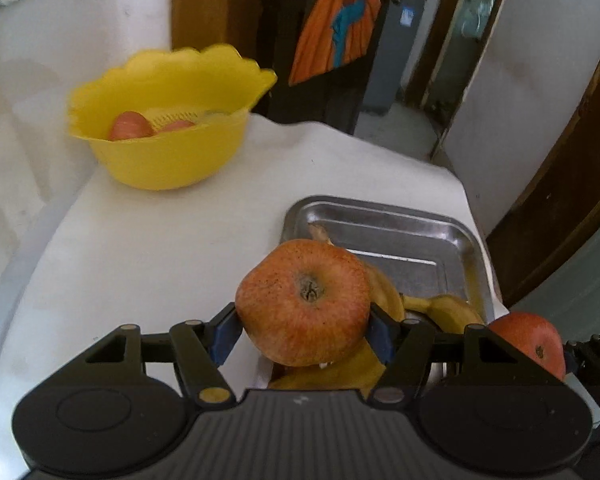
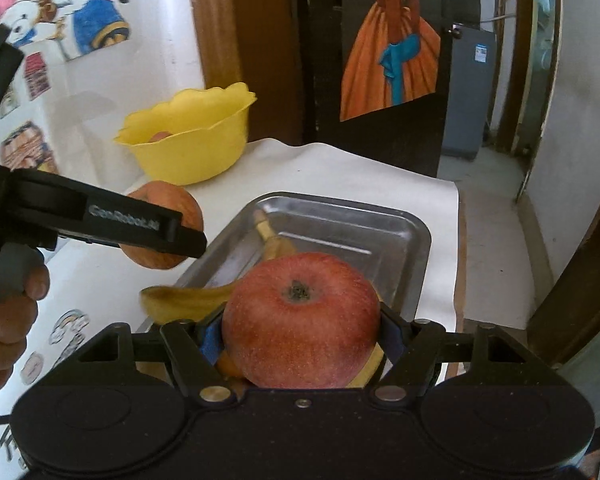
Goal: Organize fruits
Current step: 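Lift both red apples and carry them over the metal tray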
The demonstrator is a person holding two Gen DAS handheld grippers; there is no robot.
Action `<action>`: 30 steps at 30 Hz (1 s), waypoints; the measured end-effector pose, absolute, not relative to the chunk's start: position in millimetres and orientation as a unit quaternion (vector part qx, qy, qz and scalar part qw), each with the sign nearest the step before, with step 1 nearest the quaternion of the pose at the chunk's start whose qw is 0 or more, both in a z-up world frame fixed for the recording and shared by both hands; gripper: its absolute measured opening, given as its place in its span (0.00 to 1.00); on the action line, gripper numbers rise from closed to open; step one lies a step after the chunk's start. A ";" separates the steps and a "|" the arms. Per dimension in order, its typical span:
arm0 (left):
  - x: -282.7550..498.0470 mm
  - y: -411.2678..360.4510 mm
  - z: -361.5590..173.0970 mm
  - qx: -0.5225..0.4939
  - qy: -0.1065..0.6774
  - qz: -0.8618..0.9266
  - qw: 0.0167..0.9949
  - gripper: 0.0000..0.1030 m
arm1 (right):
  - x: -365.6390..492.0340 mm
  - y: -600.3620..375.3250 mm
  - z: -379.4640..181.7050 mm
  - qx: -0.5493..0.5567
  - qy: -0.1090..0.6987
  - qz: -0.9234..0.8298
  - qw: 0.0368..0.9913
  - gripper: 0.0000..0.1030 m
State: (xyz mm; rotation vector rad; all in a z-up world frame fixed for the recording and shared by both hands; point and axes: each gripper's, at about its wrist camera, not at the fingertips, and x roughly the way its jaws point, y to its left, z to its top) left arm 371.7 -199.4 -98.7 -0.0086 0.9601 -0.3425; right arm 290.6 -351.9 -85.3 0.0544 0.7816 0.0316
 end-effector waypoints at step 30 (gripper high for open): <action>404.0 -224.8 -129.4 0.022 0.500 -0.161 0.851 0.68 | 326.5 -345.2 -109.1 0.015 0.387 0.028 0.921 0.72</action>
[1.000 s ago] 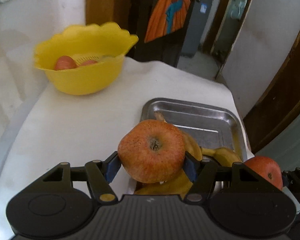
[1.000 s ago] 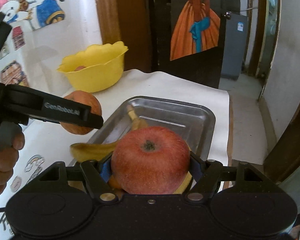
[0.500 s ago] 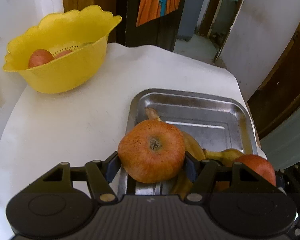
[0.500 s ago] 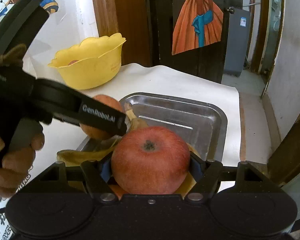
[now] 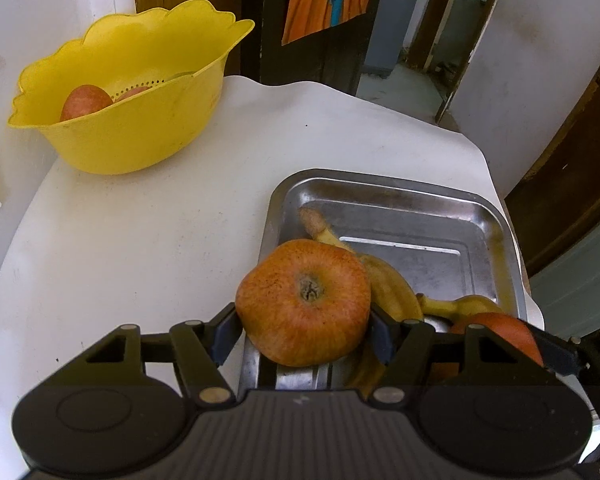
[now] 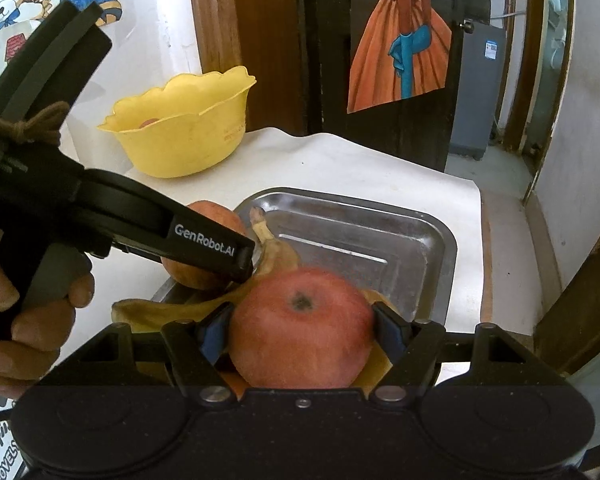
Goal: Organize fruits
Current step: 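Lift both red apples and carry them over the metal tray, then lower both apples onto the tray and open both tools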
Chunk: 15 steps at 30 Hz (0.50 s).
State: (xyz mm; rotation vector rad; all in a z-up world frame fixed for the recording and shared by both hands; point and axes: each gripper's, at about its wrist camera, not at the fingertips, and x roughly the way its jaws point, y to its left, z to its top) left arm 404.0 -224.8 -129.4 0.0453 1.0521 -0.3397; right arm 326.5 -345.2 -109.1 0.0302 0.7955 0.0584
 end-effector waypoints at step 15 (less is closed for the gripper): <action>399.7 -223.9 -129.0 0.021 0.500 -0.156 0.851 0.68 | 322.8 -342.0 -106.0 0.009 0.380 0.027 0.925 0.72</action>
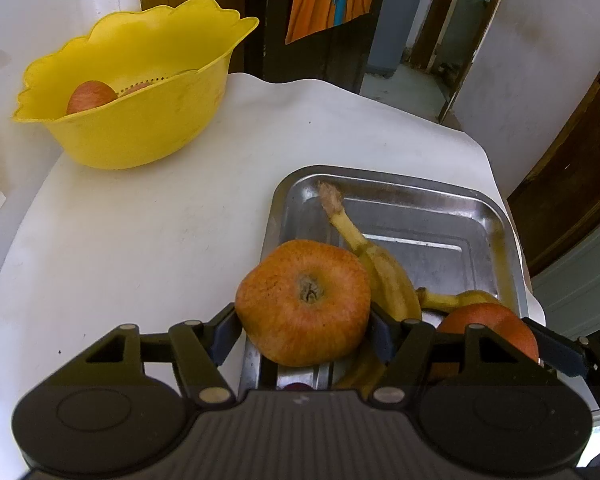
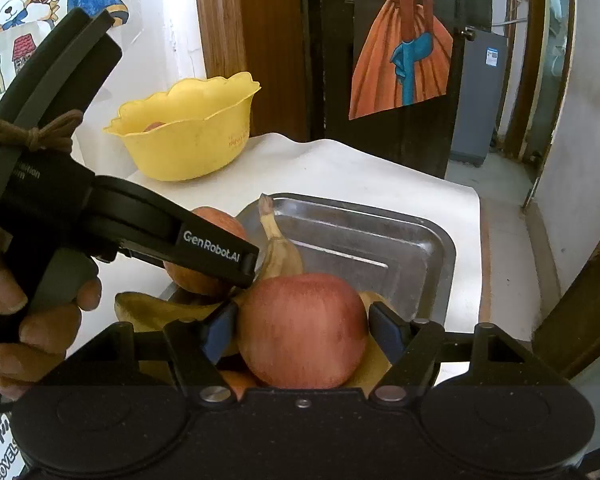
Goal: Organize fruits
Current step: 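Lower both apples onto the tray and open both tools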
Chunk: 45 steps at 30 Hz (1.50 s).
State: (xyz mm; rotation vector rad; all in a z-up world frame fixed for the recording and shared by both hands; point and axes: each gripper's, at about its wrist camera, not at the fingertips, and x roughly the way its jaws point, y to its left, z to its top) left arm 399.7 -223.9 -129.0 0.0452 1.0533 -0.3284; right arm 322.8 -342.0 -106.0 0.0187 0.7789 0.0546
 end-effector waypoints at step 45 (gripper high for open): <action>289.8 -141.0 -62.4 -0.012 0.395 -0.082 0.915 0.99 | 222.7 -341.0 -39.4 0.069 0.312 -0.038 0.947 0.99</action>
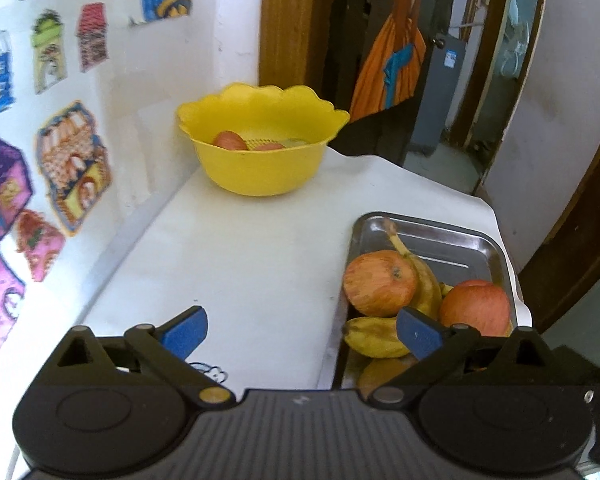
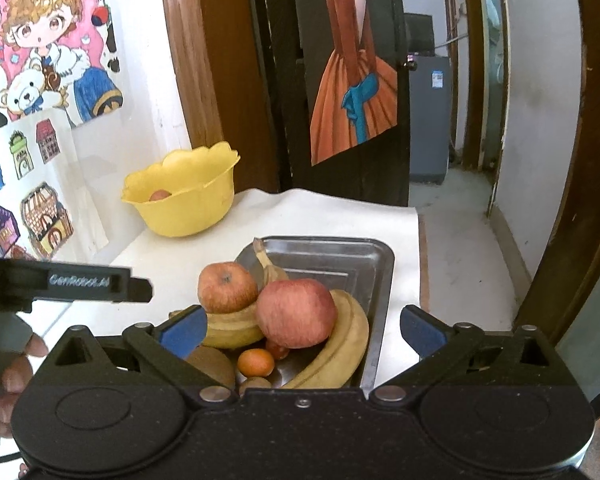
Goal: Organize fruits
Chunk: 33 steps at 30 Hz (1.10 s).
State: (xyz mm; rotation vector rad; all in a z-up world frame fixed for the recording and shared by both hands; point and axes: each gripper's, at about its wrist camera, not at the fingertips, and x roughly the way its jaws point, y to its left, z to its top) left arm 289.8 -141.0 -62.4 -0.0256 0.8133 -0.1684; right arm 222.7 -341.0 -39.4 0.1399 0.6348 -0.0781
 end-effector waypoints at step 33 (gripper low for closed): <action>194.0 -100.6 -60.3 -0.027 0.353 -0.088 0.931 0.99 | 154.9 -319.8 -32.7 0.078 0.294 -0.053 0.951 0.99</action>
